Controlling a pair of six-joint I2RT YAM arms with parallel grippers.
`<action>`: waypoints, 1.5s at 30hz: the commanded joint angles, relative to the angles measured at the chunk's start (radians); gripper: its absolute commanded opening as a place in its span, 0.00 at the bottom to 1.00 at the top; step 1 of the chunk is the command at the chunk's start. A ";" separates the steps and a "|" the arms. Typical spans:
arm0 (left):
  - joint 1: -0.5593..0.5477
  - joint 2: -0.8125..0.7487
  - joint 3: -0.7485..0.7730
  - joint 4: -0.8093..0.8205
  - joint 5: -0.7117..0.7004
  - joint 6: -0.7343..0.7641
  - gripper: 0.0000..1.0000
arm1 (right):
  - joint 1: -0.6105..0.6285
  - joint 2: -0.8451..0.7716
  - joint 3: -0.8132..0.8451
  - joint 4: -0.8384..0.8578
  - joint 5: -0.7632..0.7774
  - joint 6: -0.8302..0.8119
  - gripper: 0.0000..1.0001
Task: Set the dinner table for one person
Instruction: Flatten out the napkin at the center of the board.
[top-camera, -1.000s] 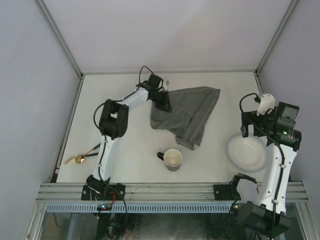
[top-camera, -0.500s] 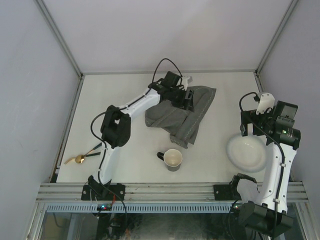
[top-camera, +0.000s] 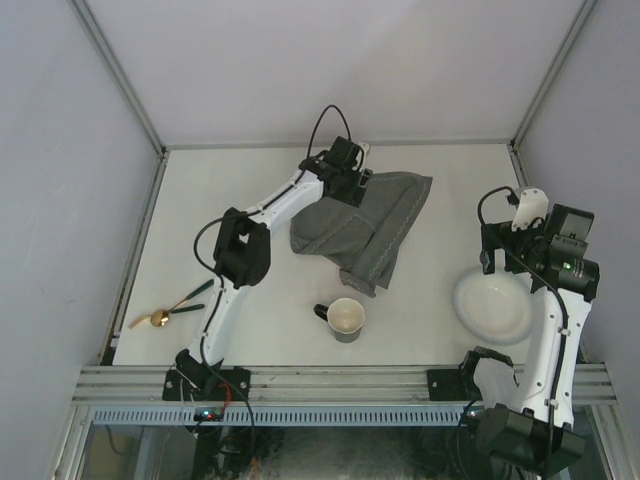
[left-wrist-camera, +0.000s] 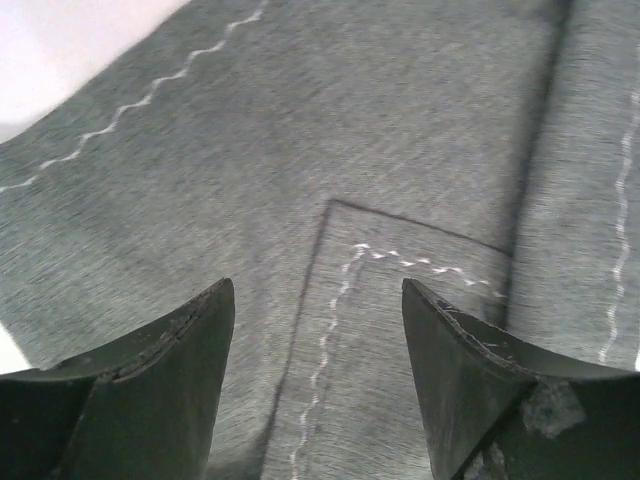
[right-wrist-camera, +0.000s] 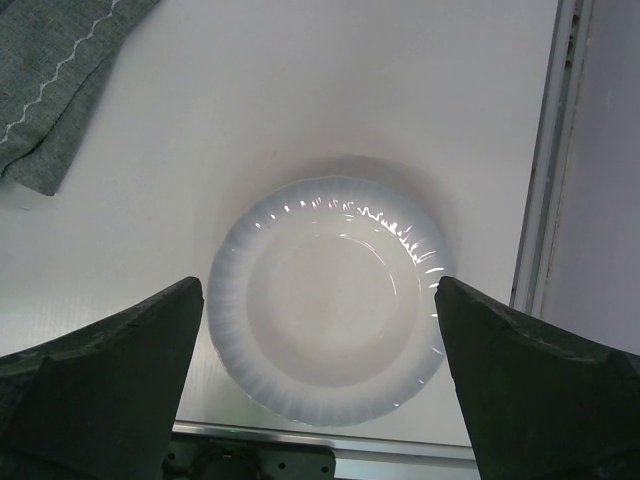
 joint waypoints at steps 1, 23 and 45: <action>0.042 -0.011 0.070 -0.043 -0.060 0.008 0.71 | 0.007 0.007 -0.001 0.059 -0.010 0.018 1.00; 0.002 0.066 0.103 -0.102 0.090 0.028 0.71 | 0.049 0.011 -0.002 0.062 0.017 0.039 1.00; -0.023 0.125 0.124 -0.136 0.116 0.041 0.39 | 0.061 0.008 -0.002 0.062 0.032 0.047 1.00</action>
